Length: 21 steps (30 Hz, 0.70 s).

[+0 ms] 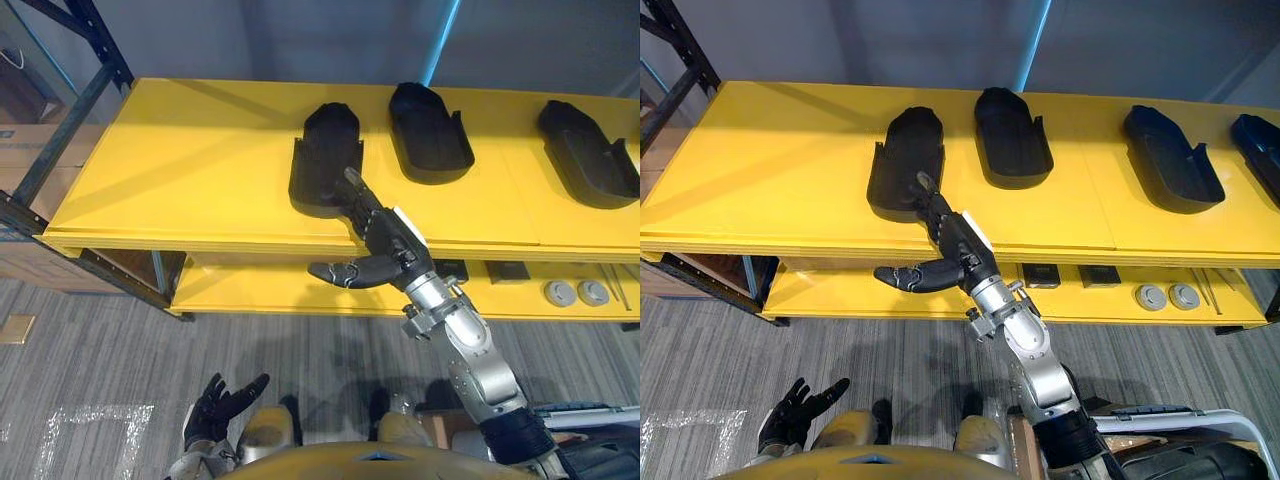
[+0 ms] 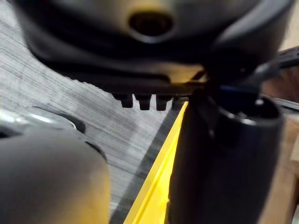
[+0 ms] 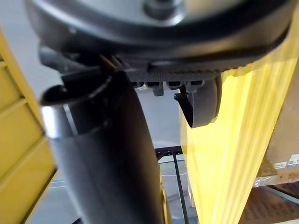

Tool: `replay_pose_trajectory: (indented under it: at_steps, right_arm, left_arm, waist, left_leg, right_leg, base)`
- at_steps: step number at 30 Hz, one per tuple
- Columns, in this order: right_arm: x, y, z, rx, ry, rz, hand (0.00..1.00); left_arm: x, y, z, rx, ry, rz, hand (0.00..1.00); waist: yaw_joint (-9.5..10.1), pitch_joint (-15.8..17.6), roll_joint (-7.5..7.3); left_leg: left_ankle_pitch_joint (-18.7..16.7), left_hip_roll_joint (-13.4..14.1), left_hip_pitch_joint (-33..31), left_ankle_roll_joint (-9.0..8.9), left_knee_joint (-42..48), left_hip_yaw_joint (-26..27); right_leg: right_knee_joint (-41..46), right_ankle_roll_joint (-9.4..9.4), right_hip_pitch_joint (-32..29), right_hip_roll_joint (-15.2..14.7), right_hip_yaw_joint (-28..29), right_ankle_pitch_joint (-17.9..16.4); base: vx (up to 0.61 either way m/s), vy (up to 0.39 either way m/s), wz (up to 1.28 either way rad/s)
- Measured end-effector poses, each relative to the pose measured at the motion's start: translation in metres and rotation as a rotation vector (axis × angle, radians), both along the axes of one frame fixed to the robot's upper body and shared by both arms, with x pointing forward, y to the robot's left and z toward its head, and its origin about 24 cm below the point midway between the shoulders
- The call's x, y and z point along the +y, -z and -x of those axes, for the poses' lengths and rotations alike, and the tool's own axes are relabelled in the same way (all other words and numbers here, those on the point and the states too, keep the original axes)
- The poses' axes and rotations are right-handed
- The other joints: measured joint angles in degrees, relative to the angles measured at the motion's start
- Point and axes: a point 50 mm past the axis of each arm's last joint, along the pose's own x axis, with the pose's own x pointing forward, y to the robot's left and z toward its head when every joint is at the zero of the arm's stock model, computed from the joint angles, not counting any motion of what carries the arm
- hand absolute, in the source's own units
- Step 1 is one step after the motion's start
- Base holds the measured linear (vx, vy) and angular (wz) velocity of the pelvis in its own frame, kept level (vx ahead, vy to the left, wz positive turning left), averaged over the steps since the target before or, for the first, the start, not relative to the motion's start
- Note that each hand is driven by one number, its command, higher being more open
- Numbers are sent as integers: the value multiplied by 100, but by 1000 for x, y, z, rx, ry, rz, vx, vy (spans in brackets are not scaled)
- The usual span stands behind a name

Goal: Walk over and take three plastic housings, then place them on the shelf

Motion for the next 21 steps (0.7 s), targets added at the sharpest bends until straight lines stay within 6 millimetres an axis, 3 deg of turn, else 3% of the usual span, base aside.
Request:
replay_pose_trajectory:
  at_steps: [8, 21]
  right_arm:
    - [6, -10, -20, -40, 36, -24, 100]
    - [1, -9, -41, -32, 124, -50, 100]
  left_arm:
    - [-1, 0, 0, 0, 3, 1, 100]
    - [-2, 1, 0, 4, 8, 8, 100]
  waist:
    - [-3, 126, 40]
    - [142, 207, 99]
  left_leg:
    - [112, -47, 97, 10, -149, -91]
    - [243, -71, 176, 2, -305, -149]
  right_leg:
    - [-5, 1, 96, -31, -111, 1]
    - [-8, 1, 126, -42, -169, 2]
  base:
    - [-19, -1, 6]
    - [-15, -2, 2]
